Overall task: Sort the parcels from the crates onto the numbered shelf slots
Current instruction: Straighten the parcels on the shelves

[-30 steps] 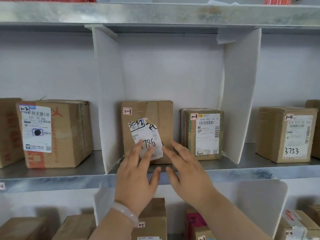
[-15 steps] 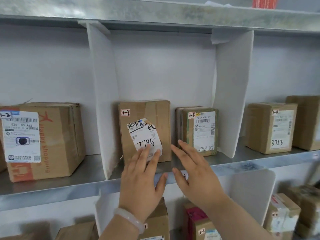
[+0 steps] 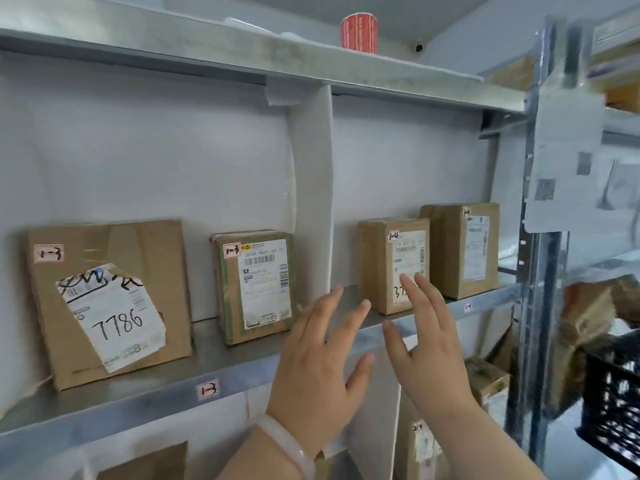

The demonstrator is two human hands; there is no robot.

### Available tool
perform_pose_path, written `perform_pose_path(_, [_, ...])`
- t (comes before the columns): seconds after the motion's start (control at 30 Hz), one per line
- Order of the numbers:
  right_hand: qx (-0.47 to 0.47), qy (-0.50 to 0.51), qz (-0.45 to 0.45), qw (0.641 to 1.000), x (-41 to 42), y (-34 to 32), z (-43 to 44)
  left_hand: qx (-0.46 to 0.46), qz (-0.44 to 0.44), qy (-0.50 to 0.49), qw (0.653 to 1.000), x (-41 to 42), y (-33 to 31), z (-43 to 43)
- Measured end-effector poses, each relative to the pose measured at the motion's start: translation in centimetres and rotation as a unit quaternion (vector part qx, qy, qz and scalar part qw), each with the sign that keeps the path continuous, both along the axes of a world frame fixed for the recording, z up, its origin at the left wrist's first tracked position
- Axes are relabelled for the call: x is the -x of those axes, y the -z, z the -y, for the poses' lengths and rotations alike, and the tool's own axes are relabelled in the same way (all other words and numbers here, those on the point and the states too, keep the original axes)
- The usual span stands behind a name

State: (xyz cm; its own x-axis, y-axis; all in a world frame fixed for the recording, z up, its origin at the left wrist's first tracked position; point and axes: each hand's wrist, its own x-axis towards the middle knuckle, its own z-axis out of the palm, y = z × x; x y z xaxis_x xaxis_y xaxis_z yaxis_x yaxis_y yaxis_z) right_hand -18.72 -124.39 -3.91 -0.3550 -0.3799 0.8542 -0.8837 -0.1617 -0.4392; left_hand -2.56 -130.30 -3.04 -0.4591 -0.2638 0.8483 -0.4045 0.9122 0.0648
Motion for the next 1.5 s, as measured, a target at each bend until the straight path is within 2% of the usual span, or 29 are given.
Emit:
perform_pose_path(0.23, [-0.069, -0.011, 0.008, 0.997, 11.7, -1.2, 2.6, -0.113, -0.07, -0.021, 0.991, 11.5, -0.8, 2.1])
perform_pose_path(0.4, [-0.118, -0.069, -0.009, 0.991, 15.5, -2.2, 5.7, -0.153, -0.156, -0.072, 0.973, 15.6, -2.3, 5.1])
perform_pose_path(0.6, [-0.139, -0.182, -0.024, 0.973, 16.6, -2.6, 8.8, -0.208, -0.133, -0.089, 0.965, 17.1, -2.5, 7.3])
perform_pose_path(1.0, [-0.196, -0.269, -0.094, 0.938, 15.6, -3.5, 12.0, -0.249, -0.174, -0.136, 0.943, 15.7, -2.6, 9.3])
perform_pose_path(1.17, [-0.143, -0.287, -0.111, 0.941, 16.3, -3.4, 10.0, -0.155, -0.178, -0.172, 0.956, 16.0, -2.2, 8.1])
perform_pose_path(1.27, [-0.031, -0.263, -0.133, 0.955, 18.4, -3.1, 7.3, 0.001, -0.175, -0.199, 0.964, 16.9, -1.9, 7.0])
perform_pose_path(1.33, [0.071, -0.236, -0.148, 0.958, 20.8, -2.8, 5.8, 0.107, -0.172, -0.178, 0.963, 18.6, -1.8, 6.3])
perform_pose_path(1.4, [0.149, -0.171, -0.141, 0.964, 23.8, -2.9, 4.9, 0.122, -0.162, -0.138, 0.969, 21.3, -2.1, 5.7])
perform_pose_path(1.5, [0.156, -0.067, -0.042, 0.985, 28.0, -3.5, 4.5, 0.059, -0.118, -0.102, 0.986, 25.6, -2.6, 5.0])
